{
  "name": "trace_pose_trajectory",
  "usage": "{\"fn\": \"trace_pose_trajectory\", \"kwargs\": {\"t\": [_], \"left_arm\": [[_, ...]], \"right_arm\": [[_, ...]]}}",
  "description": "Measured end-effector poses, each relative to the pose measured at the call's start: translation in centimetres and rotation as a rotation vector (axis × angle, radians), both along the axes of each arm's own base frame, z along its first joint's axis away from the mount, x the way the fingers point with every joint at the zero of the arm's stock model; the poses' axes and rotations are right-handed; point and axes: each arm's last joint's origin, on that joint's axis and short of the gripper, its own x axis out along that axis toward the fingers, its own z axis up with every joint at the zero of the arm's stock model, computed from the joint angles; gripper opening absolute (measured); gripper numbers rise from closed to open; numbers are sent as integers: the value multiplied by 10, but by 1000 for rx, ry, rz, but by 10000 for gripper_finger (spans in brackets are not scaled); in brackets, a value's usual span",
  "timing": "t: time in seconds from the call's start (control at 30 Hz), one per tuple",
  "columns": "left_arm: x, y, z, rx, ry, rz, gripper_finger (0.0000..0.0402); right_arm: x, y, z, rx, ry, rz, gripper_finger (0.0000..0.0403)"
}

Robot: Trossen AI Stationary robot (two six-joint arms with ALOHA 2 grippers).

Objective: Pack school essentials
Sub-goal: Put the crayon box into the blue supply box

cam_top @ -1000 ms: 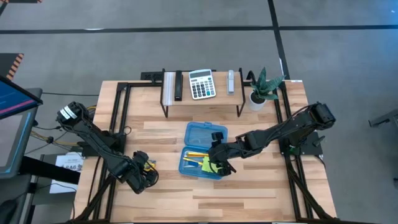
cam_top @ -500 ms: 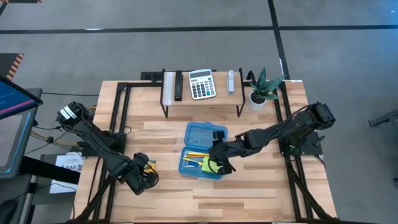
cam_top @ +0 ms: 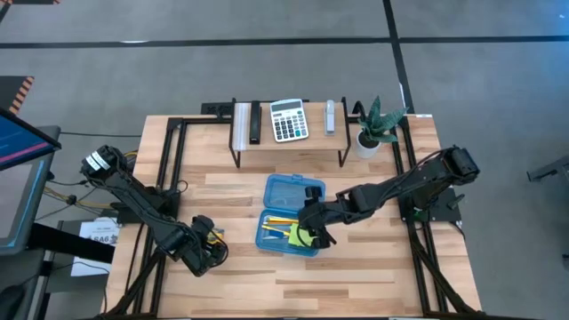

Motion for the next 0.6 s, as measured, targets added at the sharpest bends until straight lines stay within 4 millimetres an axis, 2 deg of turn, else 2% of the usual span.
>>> {"fn": "trace_pose_trajectory", "kwargs": {"t": [0.33, 0.6], "left_arm": [[-2, 2, 0, -17, 56, 12, 367], [5, 6, 0, -33, 44, 1, 368]], "right_arm": [[0, 0, 0, 17, 0, -18, 214], [-2, 0, -1, 10, 22, -18, 214]]}}
